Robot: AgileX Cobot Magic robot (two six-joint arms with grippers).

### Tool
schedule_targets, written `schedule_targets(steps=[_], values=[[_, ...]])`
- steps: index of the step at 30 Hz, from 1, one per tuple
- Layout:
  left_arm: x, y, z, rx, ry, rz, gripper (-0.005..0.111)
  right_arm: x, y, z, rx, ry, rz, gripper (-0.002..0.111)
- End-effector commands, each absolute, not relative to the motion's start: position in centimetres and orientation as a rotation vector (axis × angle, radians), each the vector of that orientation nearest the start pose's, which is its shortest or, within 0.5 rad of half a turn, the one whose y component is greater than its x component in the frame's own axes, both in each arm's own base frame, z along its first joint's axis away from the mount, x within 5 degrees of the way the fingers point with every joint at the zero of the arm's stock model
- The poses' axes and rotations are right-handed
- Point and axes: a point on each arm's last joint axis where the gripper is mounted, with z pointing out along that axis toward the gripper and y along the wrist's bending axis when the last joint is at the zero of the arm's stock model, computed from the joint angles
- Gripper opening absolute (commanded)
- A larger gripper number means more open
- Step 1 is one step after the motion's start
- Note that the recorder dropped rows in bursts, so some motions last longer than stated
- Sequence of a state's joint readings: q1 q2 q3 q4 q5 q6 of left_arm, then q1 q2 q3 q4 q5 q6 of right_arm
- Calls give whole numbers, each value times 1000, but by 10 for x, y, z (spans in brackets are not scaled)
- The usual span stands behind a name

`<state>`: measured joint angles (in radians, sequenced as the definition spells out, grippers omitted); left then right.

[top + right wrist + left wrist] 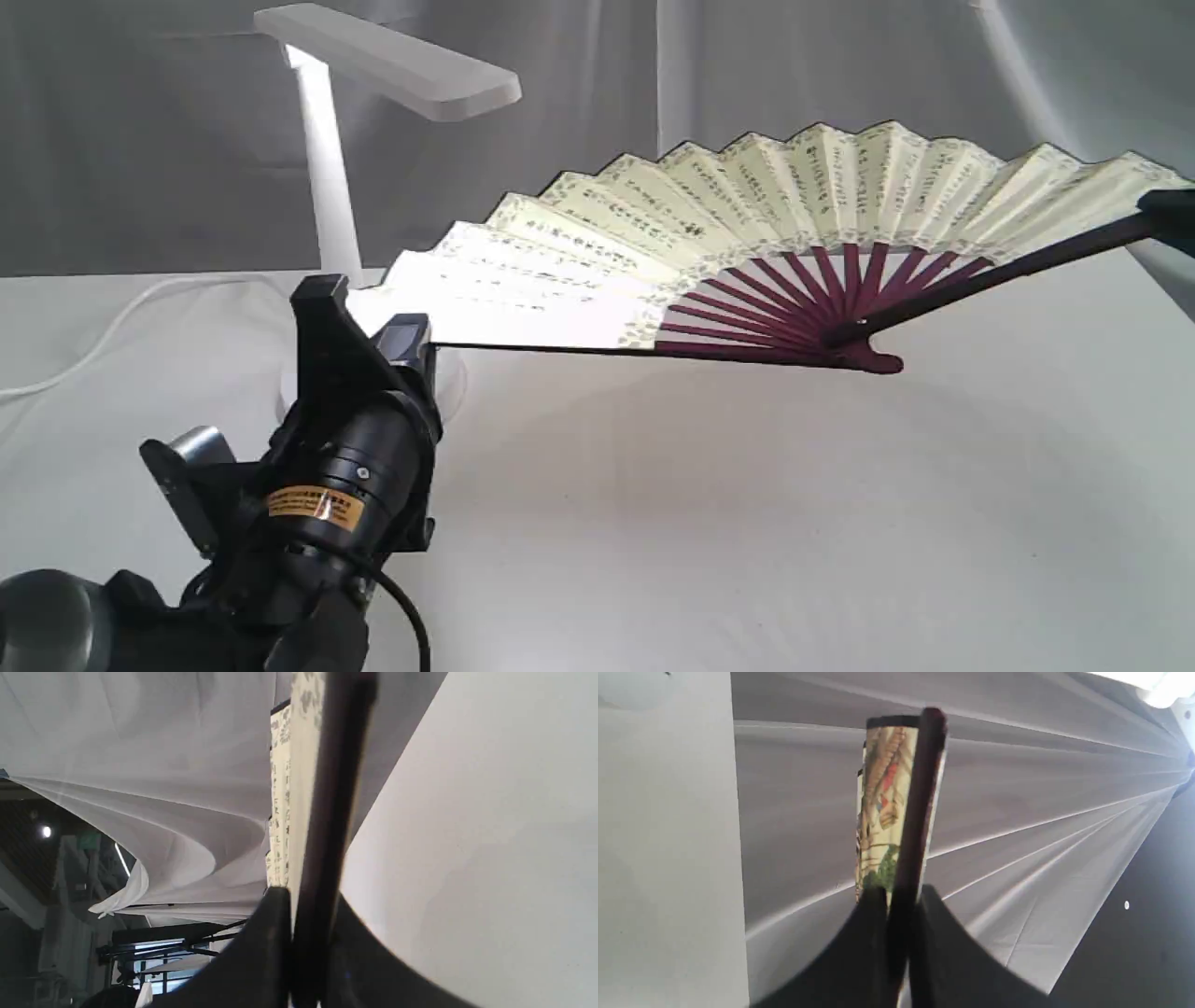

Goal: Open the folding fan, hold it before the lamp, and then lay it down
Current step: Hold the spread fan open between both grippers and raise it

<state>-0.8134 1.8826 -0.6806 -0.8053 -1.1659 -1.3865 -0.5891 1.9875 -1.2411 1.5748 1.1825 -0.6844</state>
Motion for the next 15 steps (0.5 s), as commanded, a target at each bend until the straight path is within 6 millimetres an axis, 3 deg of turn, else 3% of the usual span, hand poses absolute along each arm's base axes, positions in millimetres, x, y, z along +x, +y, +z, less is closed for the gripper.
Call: schedule_targets(steps=[1,15], values=[[266,-183,168,-1380,1123,-1344,0,361,-165,205,856,1936,1345,0],[256,-194,167,-1427,1113,-1391,0,358,-160,208,800,1959,1407,0]])
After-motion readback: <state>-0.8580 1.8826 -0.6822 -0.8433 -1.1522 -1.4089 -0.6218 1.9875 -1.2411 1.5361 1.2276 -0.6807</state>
